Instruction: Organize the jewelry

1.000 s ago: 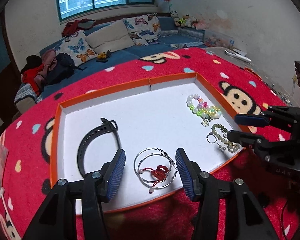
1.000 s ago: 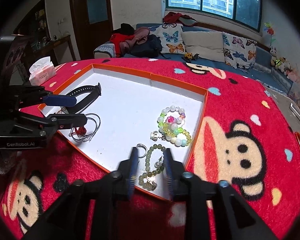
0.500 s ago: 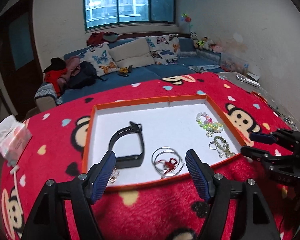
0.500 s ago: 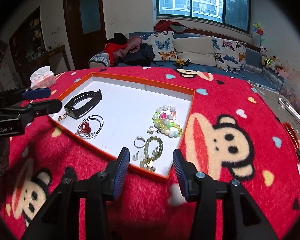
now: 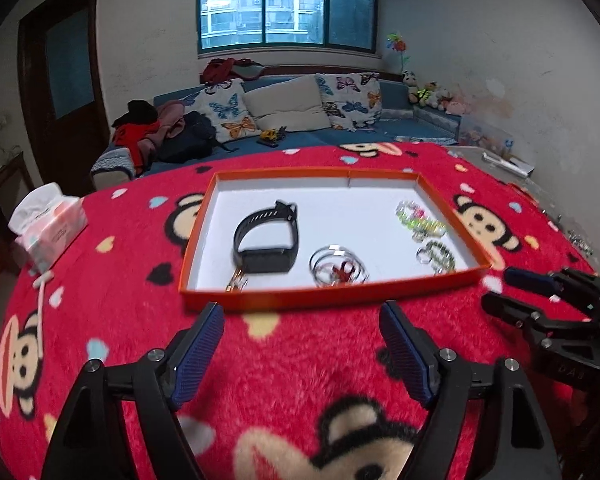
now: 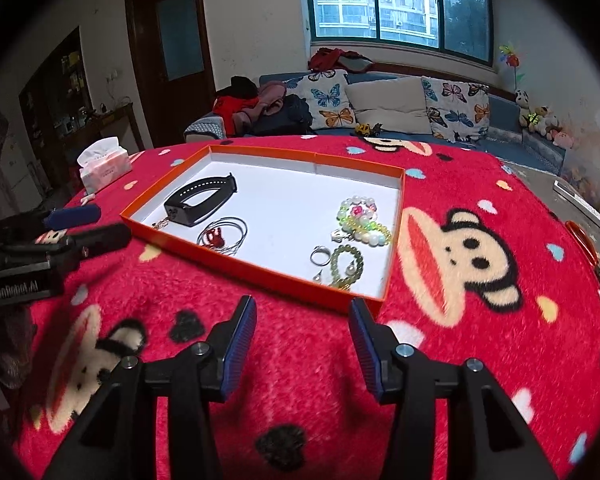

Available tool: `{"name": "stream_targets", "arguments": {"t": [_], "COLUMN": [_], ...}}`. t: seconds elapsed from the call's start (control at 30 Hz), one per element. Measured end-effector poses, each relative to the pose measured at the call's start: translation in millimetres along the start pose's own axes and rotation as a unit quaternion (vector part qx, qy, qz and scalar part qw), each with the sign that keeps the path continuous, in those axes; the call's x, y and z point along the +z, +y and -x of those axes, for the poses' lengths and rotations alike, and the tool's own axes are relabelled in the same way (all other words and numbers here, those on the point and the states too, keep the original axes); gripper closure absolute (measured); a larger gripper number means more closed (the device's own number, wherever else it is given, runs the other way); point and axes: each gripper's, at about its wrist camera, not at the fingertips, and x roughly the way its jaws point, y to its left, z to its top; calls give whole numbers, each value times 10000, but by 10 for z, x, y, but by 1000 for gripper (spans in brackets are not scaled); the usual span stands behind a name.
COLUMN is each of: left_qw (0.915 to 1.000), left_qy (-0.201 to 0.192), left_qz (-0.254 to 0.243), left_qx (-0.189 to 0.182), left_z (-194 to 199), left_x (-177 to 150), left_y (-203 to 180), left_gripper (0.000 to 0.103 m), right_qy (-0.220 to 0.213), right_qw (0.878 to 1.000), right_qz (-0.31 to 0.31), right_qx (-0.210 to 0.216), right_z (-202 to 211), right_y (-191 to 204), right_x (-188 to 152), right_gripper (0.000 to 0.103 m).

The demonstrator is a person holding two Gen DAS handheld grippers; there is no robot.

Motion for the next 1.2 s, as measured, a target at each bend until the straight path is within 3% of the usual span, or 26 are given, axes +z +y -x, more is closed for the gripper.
{"name": "stream_targets", "arguments": {"t": [0.23, 0.47, 0.8, 1.2], "left_qw": [9995, 9973, 9953, 9926], "left_qy": [-53, -305, -392, -366], "left_qz": [283, 218, 212, 348], "left_qx": [92, 638, 863, 1100], "left_z": [71, 138, 157, 187], "left_x": [-290, -504, -534, -575], "left_y": [69, 64, 56, 73], "left_gripper": [15, 12, 10, 10], "right_qy": [-175, -201, -421, -531], "right_qw": [9996, 9992, 9975, 9969], "right_qz": [-133, -148, 107, 11], "right_qx": [-153, -299, -564, -579], "right_z": [93, 105, 168, 223], "right_y": [81, 125, 232, 196], "right_x": [-119, -232, -256, -259], "right_gripper": [42, 42, 42, 42]}}
